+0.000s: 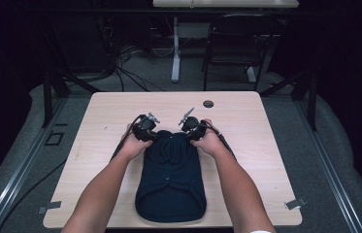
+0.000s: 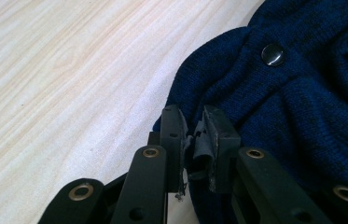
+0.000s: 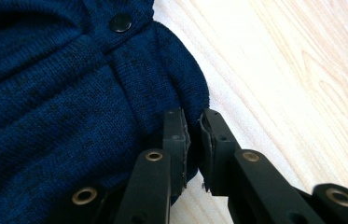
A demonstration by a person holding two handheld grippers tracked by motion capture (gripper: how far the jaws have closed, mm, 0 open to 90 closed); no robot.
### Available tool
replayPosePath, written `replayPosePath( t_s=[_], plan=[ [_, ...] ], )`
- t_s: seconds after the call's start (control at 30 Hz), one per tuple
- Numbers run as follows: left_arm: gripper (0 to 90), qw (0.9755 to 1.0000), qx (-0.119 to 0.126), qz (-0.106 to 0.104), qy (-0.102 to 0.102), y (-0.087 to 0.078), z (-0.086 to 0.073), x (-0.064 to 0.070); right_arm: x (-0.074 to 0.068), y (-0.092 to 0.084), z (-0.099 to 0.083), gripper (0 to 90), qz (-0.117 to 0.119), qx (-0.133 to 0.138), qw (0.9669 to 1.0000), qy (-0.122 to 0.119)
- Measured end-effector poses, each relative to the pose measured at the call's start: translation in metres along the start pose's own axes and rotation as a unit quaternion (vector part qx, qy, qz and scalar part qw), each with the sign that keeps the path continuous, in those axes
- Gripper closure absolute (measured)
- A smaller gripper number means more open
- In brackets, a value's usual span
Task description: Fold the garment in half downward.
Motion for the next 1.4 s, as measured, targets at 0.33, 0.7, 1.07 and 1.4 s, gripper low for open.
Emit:
replayPosePath(
  t_s=[0.33, 0.7, 1.07, 1.4],
  plan=[
    [79.6, 0.9999, 0.010, 0.001, -0.004, -0.009, 0.004, -0.003, 0.001, -0.009, 0.008, 81.1, 0.003, 0.010, 0.9999, -0.003],
    [79.5, 0.9994, 0.035, 0.009, 0.002, -0.024, 0.023, -0.008, 0.007, -0.026, 0.022, 81.1, -0.008, 0.030, 0.9995, -0.012],
    [79.6, 0.9980, 0.058, 0.020, 0.013, -0.045, 0.047, -0.014, 0.017, -0.050, 0.042, 81.1, -0.014, 0.060, 0.9980, -0.010],
    [79.6, 0.9958, 0.081, 0.033, 0.025, -0.063, 0.067, -0.021, 0.024, -0.069, 0.063, 81.2, -0.035, 0.072, 0.9962, -0.034]
  ],
)
Point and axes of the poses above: each handheld gripper's, and its own axes: y roughly forward along the jaws, z roughly out of its top, x roughly to its right, the point moved 1 cm from there along y, roughly forward along the jaws, and after that the axes turned 15 degrees about x, right-handed, at the moved point
